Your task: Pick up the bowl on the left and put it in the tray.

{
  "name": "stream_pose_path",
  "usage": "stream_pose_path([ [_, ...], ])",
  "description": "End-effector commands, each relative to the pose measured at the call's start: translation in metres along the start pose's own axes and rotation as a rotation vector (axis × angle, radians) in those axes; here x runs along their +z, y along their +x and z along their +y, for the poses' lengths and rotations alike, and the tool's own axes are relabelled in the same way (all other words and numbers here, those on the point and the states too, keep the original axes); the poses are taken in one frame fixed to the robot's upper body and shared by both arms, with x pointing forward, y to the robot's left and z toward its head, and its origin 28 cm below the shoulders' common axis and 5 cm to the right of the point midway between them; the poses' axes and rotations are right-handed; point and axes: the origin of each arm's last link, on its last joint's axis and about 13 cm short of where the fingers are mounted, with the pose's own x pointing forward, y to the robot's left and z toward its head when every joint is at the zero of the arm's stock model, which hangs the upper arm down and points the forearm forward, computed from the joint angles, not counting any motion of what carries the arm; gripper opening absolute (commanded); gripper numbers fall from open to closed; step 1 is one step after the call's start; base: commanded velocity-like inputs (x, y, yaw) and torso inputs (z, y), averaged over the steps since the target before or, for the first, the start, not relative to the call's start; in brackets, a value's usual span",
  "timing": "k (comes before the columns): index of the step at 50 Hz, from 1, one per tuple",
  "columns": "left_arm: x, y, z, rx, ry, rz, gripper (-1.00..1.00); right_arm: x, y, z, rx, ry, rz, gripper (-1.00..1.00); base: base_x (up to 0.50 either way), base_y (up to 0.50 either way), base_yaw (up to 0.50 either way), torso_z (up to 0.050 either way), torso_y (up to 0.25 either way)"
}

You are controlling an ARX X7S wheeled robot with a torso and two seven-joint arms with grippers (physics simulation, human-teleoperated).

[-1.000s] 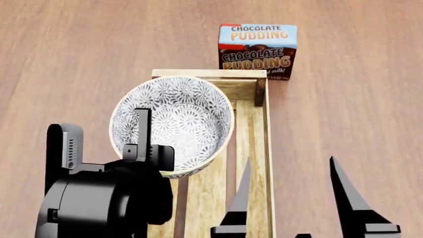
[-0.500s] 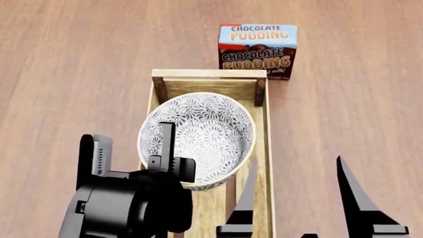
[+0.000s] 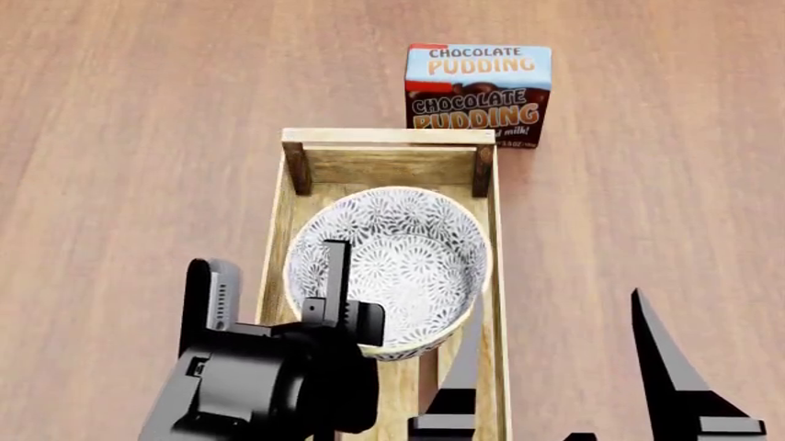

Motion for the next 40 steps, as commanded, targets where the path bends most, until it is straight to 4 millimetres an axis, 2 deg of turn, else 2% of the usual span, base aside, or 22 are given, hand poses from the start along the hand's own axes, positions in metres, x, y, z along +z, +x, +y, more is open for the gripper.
stream_pose_path([
  [1,-0.004,0.011,0.003,-0.053,-0.027,0.004,-1.00,0.002,0.002,-0.002,-0.009,0.002,-0.019,1.00,0.00,0.00,0.00,0.000,0.000],
  [15,-0.003,0.028,0.012,-0.022,-0.021,-0.004,-1.00,0.000,0.002,-0.002,-0.009,0.001,-0.014,1.00,0.00,0.00,0.00,0.000,0.000],
  [27,-0.004,0.026,0.014,-0.021,-0.003,-0.015,-1.00,0.000,0.002,-0.002,-0.007,0.002,-0.015,1.00,0.00,0.00,0.00,0.000,0.000],
  [28,-0.004,0.025,0.013,-0.028,-0.002,-0.014,1.00,0.000,0.002,-0.002,-0.007,0.002,-0.016,1.00,0.00,0.00,0.00,0.000,0.000],
  [40,-0.004,0.022,0.012,-0.046,0.004,-0.023,1.00,0.002,0.002,-0.002,-0.005,0.004,-0.020,1.00,0.00,0.00,0.00,0.000,0.000],
])
